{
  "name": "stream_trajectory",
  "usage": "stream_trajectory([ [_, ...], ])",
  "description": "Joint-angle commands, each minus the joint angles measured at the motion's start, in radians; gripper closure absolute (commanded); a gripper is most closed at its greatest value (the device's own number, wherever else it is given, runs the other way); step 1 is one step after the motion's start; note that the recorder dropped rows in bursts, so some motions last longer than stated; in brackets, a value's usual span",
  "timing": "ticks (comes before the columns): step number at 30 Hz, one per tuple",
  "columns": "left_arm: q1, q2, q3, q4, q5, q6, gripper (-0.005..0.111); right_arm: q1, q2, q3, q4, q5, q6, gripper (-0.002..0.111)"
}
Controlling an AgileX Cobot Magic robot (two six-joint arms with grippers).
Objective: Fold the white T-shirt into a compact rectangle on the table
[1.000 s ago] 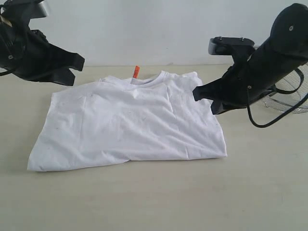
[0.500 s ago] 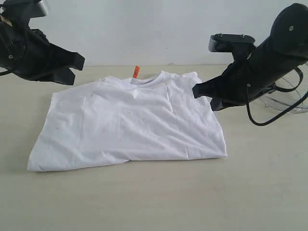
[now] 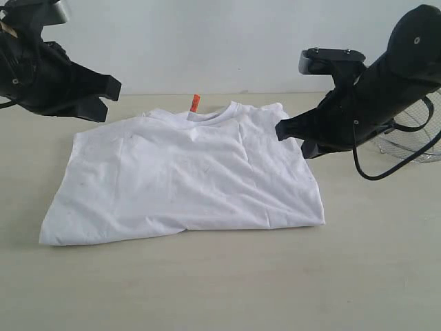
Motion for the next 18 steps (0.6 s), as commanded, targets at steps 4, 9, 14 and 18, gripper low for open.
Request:
stream_trajectory([
  [4,-0.003,-0.007,0.002,-0.010,-0.017,-0.007,0.102,-0.002,-0.007,0.002,-0.001,-0.009,0.003,0.108],
  [9,-0.003,-0.007,0.002,-0.010,-0.017,-0.007,0.102,-0.002,-0.007,0.002,-0.001,-0.009,0.003,0.108],
  [14,-0.003,-0.007,0.002,-0.010,-0.017,-0.007,0.102,-0.002,-0.007,0.002,-0.001,-0.009,0.003,0.108],
  [18,-0.003,-0.007,0.002,-0.010,-0.019,-0.007,0.102,-0.002,-0.007,0.002,-0.001,-0.022,0.003,0.108],
])
